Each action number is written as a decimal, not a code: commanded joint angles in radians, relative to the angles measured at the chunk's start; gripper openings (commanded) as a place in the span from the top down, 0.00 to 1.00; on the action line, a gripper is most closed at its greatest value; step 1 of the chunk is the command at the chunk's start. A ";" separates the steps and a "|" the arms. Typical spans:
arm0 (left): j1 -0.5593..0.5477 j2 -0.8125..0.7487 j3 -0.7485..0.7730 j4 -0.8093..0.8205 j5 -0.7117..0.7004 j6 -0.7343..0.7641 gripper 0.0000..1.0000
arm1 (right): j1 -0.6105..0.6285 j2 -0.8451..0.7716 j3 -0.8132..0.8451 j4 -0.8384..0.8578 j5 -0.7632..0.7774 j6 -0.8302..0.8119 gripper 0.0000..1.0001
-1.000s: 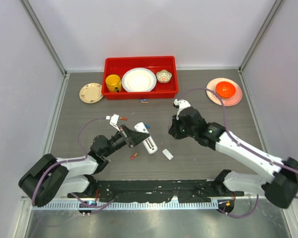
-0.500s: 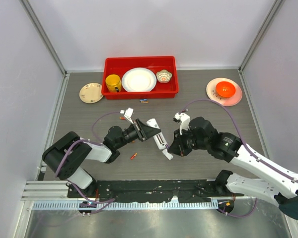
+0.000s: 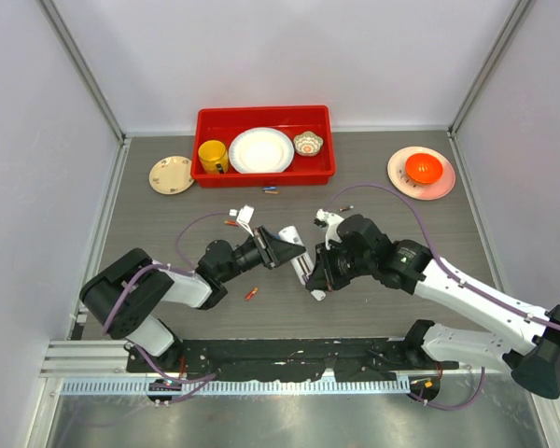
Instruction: Load the batteries into the remote control
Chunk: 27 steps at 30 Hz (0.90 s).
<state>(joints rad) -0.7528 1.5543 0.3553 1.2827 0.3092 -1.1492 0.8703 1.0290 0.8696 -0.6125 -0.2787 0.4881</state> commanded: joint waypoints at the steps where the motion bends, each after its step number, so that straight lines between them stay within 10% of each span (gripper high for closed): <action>1: -0.019 -0.019 -0.013 0.264 -0.022 -0.007 0.99 | 0.002 0.014 0.063 0.040 0.039 0.047 0.99; 27: -0.056 -0.069 -0.019 0.264 0.031 -0.020 1.00 | 0.006 0.088 0.078 0.046 0.122 0.030 0.99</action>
<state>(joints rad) -0.7975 1.5150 0.3214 1.2823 0.3035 -1.1530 0.8738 1.1072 0.9051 -0.5987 -0.1883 0.5190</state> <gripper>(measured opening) 0.301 0.063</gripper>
